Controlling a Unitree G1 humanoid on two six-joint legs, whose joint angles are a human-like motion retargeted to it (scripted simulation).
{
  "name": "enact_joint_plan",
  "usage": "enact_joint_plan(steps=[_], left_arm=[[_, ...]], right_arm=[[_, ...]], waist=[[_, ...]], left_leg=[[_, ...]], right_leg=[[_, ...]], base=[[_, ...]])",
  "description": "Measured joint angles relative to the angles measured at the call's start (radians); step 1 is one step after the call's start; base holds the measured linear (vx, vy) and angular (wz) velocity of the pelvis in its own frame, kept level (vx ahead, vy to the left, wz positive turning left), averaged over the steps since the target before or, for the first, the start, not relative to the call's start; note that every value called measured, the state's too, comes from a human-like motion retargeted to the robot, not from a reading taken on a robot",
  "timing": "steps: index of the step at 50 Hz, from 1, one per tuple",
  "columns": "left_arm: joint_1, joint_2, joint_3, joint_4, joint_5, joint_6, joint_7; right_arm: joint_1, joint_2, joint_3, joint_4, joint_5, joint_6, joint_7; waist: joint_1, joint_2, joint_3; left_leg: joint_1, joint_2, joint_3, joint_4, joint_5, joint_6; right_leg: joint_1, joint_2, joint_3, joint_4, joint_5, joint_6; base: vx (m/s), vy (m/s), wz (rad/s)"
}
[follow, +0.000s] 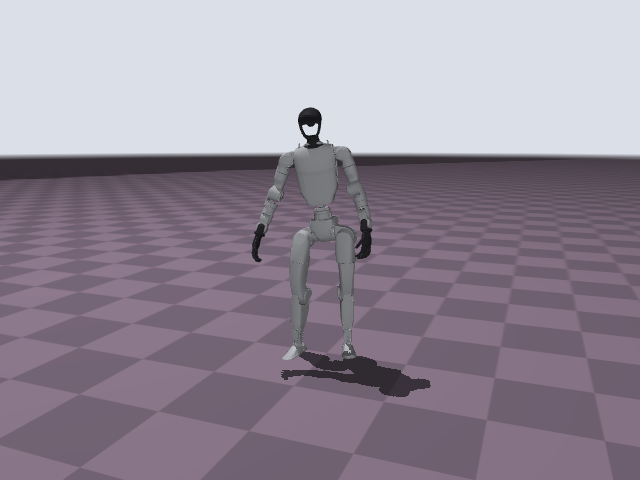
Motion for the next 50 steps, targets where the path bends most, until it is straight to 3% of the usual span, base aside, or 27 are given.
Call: enact_joint_plan(steps=[3, 7, 8, 10, 12, 16, 20, 24, 27, 33, 39, 42, 45, 50], left_arm=[[0.028, 0.021, -0.006, 0.005, 0.032, -0.016, -0.016], [0.051, 0.076, 0.021, 0.053, 0.097, -0.064, 0.034], [0.053, 0.092, 0.032, 0.07, 0.13, -0.078, 0.067], [0.047, 0.116, 0.046, 0.086, -0.033, -0.076, 0.081], [0.043, 0.14, 0.059, 0.093, -0.068, -0.101, 0.122], [0.041, 0.162, 0.071, 0.079, -0.138, -0.14, 0.159], [0.038, 0.155, 0.054, 0.065, -0.04, -0.157, 0.209], [0.01, 0.145, 0.015, 0.075, -0.06, -0.126, 0.187], [-0.012, 0.147, 0.014, 0.08, -0.032, -0.09, 0.156], [-0.004, 0.141, 0.089, 0.036, -0.119, -0.062, 0.199], [-0.001, 0.134, 0.106, 0.056, -0.091, -0.013, 0.152], [0.013, 0.121, 0.113, 0.053, -0.082, 0.002, 0.108], [0.025, 0.095, 0.114, 0.038, -0.093, 0.005, 0.076], [0.018, 0.036, 0.082, 0.038, -0.056, -0.007, 0.006]], right_arm=[[-0.034, -0.001, 0.016, -0.013, 0.01, -0.009, -0.006], [-0.042, 0.036, 0.042, -0.066, 0.126, -0.068, -0.03], [-0.039, 0.048, 0.055, -0.082, 0.177, -0.091, -0.036], [-0.036, 0.062, 0.054, -0.098, 0.117, -0.069, -0.065], [-0.026, 0.075, 0.058, -0.117, 0.118, -0.089, -0.085], [-0.008, 0.081, 0.057, -0.118, 0.085, -0.105, -0.105], [0.008, 0.077, 0.054, -0.093, 0.136, -0.122, -0.115], [0.008, 0.102, -0.002, -0.045, 0.046, -0.053, -0.123], [0.017, 0.136, -0.021, -0.043, 0.027, -0.027, -0.109], [0.023, 0.162, 0.029, -0.101, 0.081, -0.051, -0.163], [0.007, 0.166, 0.064, -0.1, 0.114, -0.061, -0.117], [0.007, 0.153, 0.075, -0.102, 0.109, -0.055, -0.07], [0.008, 0.128, 0.074, -0.097, 0.089, -0.044, -0.042], [-0.004, 0.063, 0.061, -0.042, 0.003, -0.023, 0.021]], waist=[[0.001, -0.042, 0.003], [0.008, -0.104, 0.001], [0.007, -0.118, -0.001], [0.003, -0.129, 0.0], [-0.006, -0.144, -0.005], [-0.029, -0.138, -0.018], [-0.052, -0.098, -0.027], [-0.069, -0.098, -0.022], [-0.065, -0.095, -0.021], [-0.086, -0.037, -0.013], [-0.107, -0.041, -0.039], [-0.107, -0.056, -0.057], [-0.082, -0.05, -0.061], [-0.018, -0.014, -0.046]], left_leg=[[0.012, 0.041, 0.079, 0.021, -0.033, 0.042], [0.024, 0.138, 0.033, 0.055, -0.031, 0.058], [0.028, 0.166, 0.018, 0.06, -0.028, 0.057], [0.031, 0.236, 0.004, 0.068, -0.021, -0.002], [0.032, 0.282, -0.005, 0.058, -0.017, 0.005], [0.027, 0.352, -0.026, 0.005, -0.003, -0.006], [0.023, 0.382, -0.053, -0.044, 0.142, -0.042], [0.013, 0.328, -0.056, -0.045, 0.134, -0.119], [0.017, 0.283, -0.044, -0.046, 0.115, -0.134], [0.031, 0.259, -0.036, -0.047, 0.093, -0.121], [0.022, 0.19, -0.018, -0.048, 0.086, -0.104], [0.01, 0.131, -0.007, -0.045, 0.084, -0.09], [0.003, 0.078, 0.003, -0.037, 0.077, -0.074], [-0.011, 0.016, -0.036, -0.02, 0.061, -0.029]], right_leg=[[0.005, -0.054, 0.011, -0.034, 0.019, 0.027], [0.004, -0.106, 0.038, -0.05, 0.031, 0.05], [0.005, -0.117, 0.04, -0.052, 0.032, 0.055], [0.01, -0.129, 0.031, -0.051, 0.026, 0.058], [0.012, -0.154, 0.021, -0.051, 0.026, 0.074], [0.015, -0.192, -0.008, -0.045, 0.036, 0.087], [0.026, -0.215, -0.03, -0.037, 0.068, 0.069], [0.038, -0.273, -0.124, -0.041, 0.167, 0.061], [0.033, -0.287, -0.234, -0.001, 0.182, 0.044], [-0.039, -0.159, -0.217, 0.261, -0.036, -0.02], [-0.104, 0.047, -0.144, 0.367, -0.213, -0.068], [-0.091, 0.136, -0.099, 0.238, -0.171, -0.094], [-0.063, 0.144, -0.07, 0.12, -0.111, -0.126], [-0.021, 0.069, -0.041, 0.01, -0.015, -0.026]], base=[[-0.03, 0.21, -0.11], [0.01, 0.23, -0.26], [0.02, 0.3, -0.03], [0.02, 0.35, 0.15], [0.02, 0.42, 0.33], [0.01, 0.53, 0.41], [0.0, 0.65, 0.37], [0.0, 0.67, 0.25], [0.01, 0.6, -0.05], [0.0, 0.46, -0.11], [-0.01, 0.29, -0.17], [-0.02, 0.22, -0.2], [-0.03, 0.24, -0.23], [-0.04, 0.25, -0.03]])
